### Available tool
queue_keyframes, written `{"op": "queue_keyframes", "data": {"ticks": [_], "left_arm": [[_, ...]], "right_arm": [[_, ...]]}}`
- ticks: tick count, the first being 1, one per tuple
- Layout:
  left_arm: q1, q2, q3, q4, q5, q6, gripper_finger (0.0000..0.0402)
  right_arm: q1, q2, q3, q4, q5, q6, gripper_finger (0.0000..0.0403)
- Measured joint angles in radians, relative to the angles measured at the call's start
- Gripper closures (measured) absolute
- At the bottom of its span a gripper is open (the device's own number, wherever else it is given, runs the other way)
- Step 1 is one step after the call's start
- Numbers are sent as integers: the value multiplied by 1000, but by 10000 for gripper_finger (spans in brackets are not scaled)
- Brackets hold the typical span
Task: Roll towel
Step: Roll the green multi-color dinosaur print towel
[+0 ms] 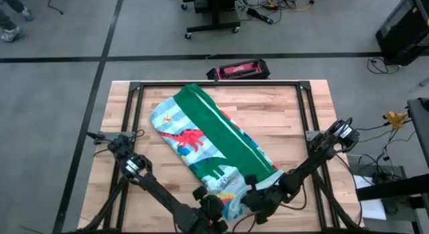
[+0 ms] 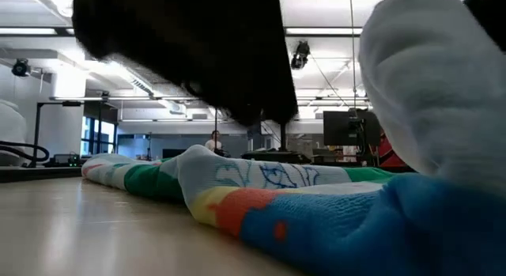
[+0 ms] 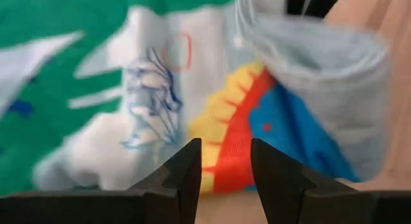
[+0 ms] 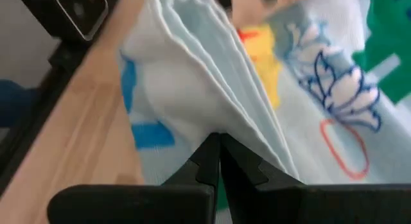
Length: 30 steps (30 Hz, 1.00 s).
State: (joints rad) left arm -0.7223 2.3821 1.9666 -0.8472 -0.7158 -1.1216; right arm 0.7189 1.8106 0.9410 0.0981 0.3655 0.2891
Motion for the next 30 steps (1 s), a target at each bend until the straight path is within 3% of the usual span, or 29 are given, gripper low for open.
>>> {"op": "queue_keyframes", "data": {"ticks": [6, 17, 30], "left_arm": [[-1, 0, -82, 276, 50, 203, 283], [5, 0, -97, 281, 148, 227, 283], [-6, 0, -80, 379, 134, 387, 283]], "right_arm": [[-3, 32, 4, 109, -7, -21, 403], [-26, 136, 83, 126, -7, -46, 403], [-32, 135, 119, 152, -31, -82, 403]]}}
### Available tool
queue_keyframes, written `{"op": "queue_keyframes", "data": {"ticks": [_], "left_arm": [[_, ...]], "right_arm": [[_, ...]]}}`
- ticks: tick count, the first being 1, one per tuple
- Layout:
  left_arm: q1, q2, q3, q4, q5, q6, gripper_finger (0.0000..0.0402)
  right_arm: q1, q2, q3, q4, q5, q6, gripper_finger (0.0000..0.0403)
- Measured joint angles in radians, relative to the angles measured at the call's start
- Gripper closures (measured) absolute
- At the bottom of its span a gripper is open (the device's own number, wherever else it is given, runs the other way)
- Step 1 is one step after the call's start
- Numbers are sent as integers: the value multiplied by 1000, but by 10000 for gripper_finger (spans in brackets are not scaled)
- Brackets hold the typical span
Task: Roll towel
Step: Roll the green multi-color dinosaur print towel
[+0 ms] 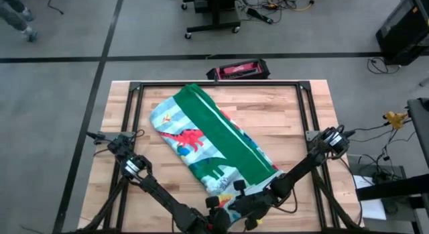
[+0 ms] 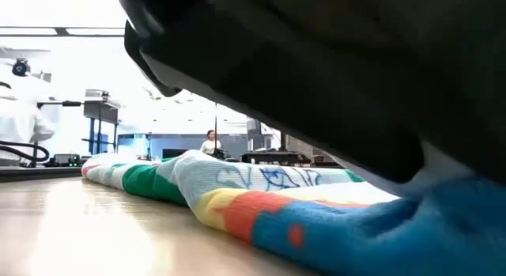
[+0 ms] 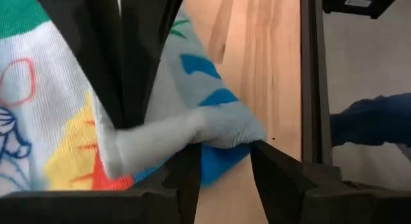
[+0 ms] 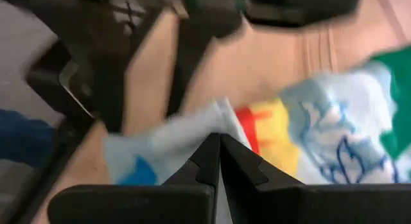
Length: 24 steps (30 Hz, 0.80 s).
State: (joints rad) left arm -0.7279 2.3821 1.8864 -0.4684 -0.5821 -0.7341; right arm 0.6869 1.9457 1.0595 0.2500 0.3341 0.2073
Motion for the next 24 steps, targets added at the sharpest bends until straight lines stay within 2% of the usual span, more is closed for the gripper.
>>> {"op": "queue_keyframes", "data": {"ticks": [10, 16, 24], "left_arm": [[-8, 2, -6, 33, 23, 79, 283], [-10, 2, -9, -60, 20, 48, 283], [-13, 2, -23, 37, 17, 63, 283]], "right_arm": [[1, 0, -14, -8, 3, 17, 403], [0, -3, -14, -14, 58, 5, 403], [-45, -3, -24, -39, 62, -23, 403]]}}
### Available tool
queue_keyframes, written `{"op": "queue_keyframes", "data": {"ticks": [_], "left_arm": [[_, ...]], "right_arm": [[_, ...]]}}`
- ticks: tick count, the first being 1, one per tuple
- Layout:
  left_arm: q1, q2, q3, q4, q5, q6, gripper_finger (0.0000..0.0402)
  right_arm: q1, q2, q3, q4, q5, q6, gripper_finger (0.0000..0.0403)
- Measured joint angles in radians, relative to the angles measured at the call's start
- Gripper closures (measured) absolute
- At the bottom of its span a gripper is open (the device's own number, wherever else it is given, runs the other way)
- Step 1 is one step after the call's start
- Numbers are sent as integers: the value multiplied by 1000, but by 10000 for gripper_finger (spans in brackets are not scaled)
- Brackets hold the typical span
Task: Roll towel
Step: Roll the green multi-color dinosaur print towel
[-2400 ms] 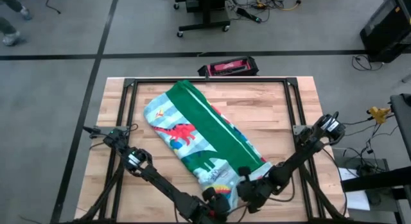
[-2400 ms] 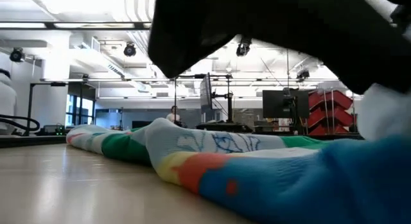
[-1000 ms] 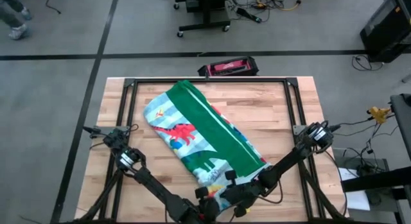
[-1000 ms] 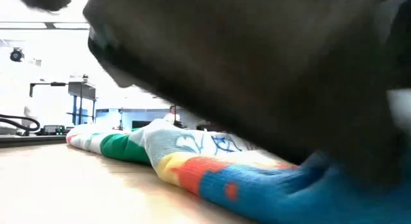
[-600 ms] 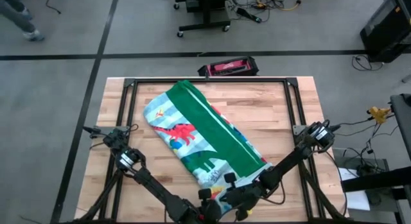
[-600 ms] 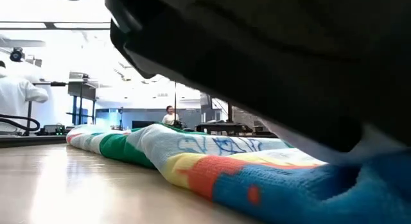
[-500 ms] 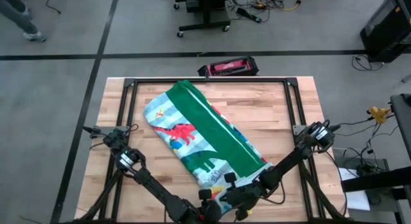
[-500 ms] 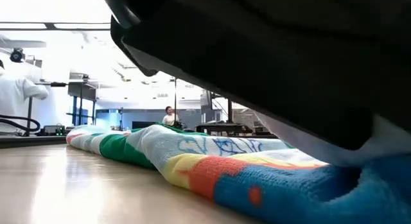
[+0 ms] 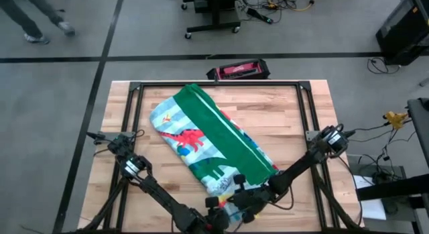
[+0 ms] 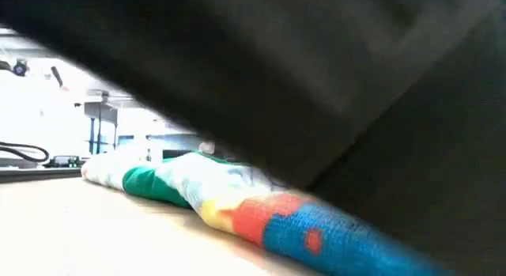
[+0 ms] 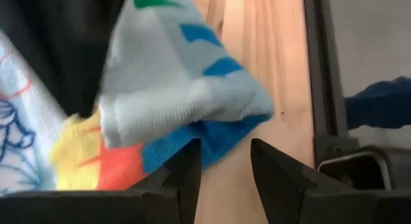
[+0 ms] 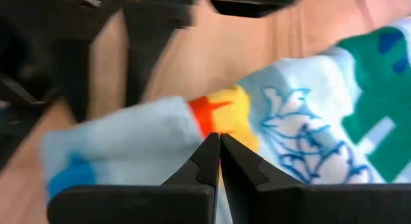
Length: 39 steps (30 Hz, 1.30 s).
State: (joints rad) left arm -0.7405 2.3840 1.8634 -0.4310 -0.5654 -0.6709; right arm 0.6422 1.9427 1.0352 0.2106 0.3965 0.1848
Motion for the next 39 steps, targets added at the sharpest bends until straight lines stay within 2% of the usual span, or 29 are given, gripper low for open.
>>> {"op": "queue_keyframes", "data": {"ticks": [4, 13, 18, 24, 34, 39], "left_arm": [[-2, 0, -4, 26, -4, 44, 283], [-4, -3, -26, 41, 3, 2, 283], [-23, -38, -26, -62, -20, -39, 283], [-8, -54, -41, -210, -110, -79, 283], [26, -51, -111, -136, -112, -90, 283], [27, -51, -119, -128, -100, -108, 283]], "right_arm": [[-17, 1, 0, 4, -9, -25, 403], [-5, 56, -2, 72, -38, -3, 403], [7, 70, -2, 93, -38, -8, 403], [20, 69, -1, 125, -42, -22, 403], [60, 71, -4, 144, -117, -12, 403], [82, 71, -4, 147, -113, -2, 403]]}}
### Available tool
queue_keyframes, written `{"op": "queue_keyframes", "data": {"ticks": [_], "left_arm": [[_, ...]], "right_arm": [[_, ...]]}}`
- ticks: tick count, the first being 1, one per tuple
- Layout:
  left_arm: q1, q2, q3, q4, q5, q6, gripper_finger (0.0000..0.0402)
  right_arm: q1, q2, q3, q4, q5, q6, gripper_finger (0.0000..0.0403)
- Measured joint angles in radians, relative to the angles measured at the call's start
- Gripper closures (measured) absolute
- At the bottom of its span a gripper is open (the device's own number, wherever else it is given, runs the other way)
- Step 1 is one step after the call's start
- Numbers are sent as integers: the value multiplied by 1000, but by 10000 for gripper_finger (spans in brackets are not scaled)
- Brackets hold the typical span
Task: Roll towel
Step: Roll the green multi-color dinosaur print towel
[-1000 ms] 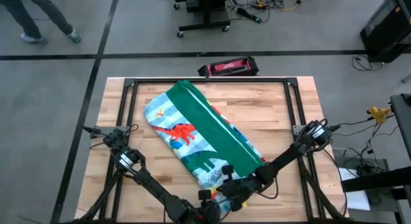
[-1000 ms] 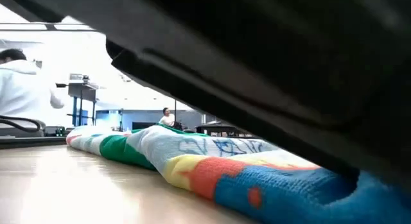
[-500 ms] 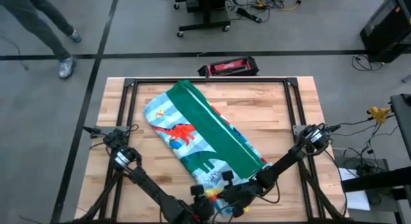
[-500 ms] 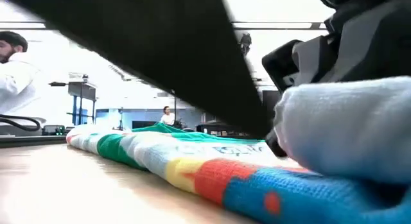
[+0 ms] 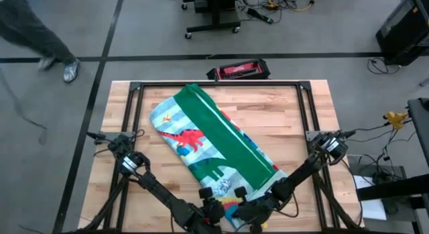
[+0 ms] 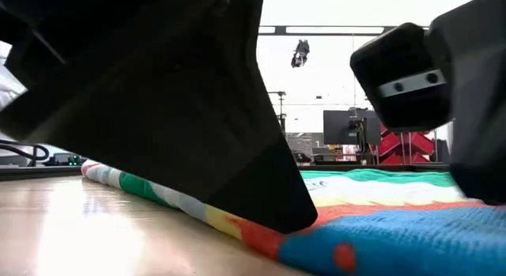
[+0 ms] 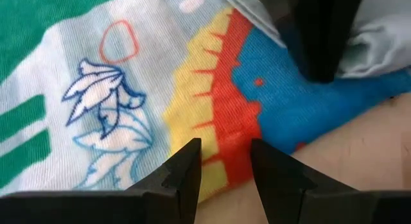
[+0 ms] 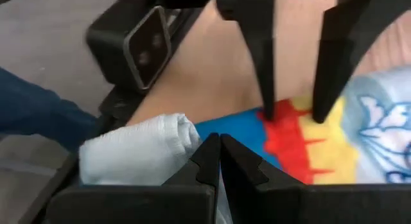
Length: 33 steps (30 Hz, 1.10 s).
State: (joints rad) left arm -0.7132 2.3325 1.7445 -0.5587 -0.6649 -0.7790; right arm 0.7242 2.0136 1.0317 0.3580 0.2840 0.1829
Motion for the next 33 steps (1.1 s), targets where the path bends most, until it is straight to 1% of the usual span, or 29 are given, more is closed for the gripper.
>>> {"op": "queue_keyframes", "data": {"ticks": [9, 13, 15, 17, 19, 21, 24, 27, 30, 33], "left_arm": [[-12, -13, 3, 26, -3, 27, 283], [-32, -52, 5, 56, -48, 12, 283], [-41, -70, 8, 100, -62, 33, 283], [-47, -76, 8, 154, -72, 86, 283], [-51, -76, 7, 256, -72, 165, 283], [-51, -70, 8, 379, -27, 242, 283], [-36, -45, 9, 477, 94, 290, 283], [-21, -29, 5, 462, 106, 300, 283], [-8, -29, 7, 473, 99, 311, 283], [10, -14, 8, 470, 148, 312, 283]], "right_arm": [[-4, 0, 0, -1, 56, -1, 403], [2, -7, 0, -9, 86, -1, 403], [3, -12, 0, -10, 97, -5, 403], [2, -13, 0, -13, 104, -12, 403], [2, -20, -1, -24, 111, -16, 403], [1, -35, -1, -39, 125, -19, 403], [5, -78, -3, -166, 217, -10, 403], [19, -147, -17, -308, 272, 39, 403], [47, -221, -43, -377, 277, 98, 403], [79, -281, -76, -409, 274, 163, 403]]}}
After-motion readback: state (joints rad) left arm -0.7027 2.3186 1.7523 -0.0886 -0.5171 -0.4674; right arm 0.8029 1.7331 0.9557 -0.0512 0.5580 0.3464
